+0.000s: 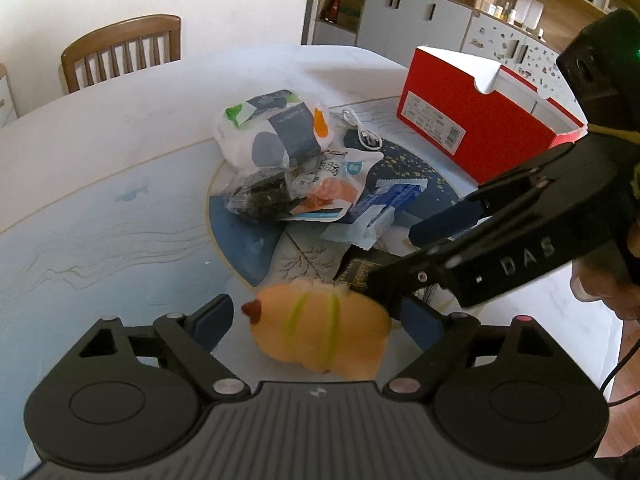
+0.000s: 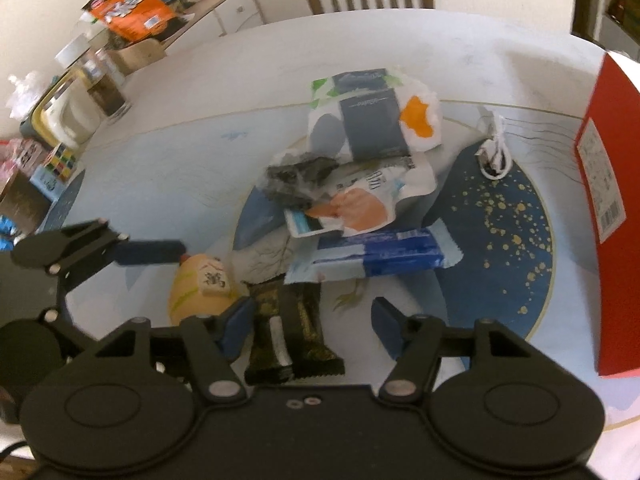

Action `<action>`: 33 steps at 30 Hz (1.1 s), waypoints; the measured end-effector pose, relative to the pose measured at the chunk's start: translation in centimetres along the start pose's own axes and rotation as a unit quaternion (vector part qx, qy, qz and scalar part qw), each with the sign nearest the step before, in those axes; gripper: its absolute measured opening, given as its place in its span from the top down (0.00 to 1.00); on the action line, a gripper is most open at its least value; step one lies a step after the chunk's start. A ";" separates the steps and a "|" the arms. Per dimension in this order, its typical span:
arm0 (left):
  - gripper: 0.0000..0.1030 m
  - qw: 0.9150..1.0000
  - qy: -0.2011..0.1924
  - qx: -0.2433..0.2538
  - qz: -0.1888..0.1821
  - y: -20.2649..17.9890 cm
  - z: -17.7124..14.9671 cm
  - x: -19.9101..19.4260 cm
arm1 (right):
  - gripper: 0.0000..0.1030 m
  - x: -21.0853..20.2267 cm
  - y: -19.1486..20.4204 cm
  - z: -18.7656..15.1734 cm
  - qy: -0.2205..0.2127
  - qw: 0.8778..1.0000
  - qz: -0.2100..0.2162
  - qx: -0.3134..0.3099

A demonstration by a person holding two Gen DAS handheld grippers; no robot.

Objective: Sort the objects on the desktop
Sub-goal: 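Grasp the yellow squishy toy with left while right grasps the dark snack bar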

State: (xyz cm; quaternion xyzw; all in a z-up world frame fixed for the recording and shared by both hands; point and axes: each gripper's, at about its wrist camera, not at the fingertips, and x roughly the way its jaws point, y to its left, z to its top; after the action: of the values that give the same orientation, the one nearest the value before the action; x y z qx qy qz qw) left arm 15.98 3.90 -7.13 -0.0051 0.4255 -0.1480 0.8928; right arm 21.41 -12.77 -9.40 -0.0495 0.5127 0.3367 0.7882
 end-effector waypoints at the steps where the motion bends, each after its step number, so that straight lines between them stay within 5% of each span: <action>1: 0.17 1.000 0.002 0.005 -0.002 -0.1 -0.1 0.1 | 0.38 0.0 0.2 0.0 0.000 1.000 -0.001 -0.006; 10: 0.23 1.000 0.012 0.023 0.004 -0.4 -0.7 0.6 | 0.44 1.2 0.7 -0.3 0.016 1.000 0.000 -0.014; 19: 0.27 1.000 0.008 0.023 0.006 -0.7 -0.8 0.3 | 0.64 1.1 1.1 -0.4 0.019 1.000 0.012 -0.020; 33: 0.27 1.000 -0.002 0.007 0.001 -1.4 -0.9 -1.9 | 0.67 -1.1 1.1 -1.3 0.008 1.000 0.022 -0.019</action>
State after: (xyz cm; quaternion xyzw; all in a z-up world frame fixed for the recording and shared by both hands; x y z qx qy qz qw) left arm 13.81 3.12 -6.12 0.0011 0.4226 -0.1505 0.8937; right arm 19.51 -13.01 -8.83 -0.0554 0.5133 0.3633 0.7755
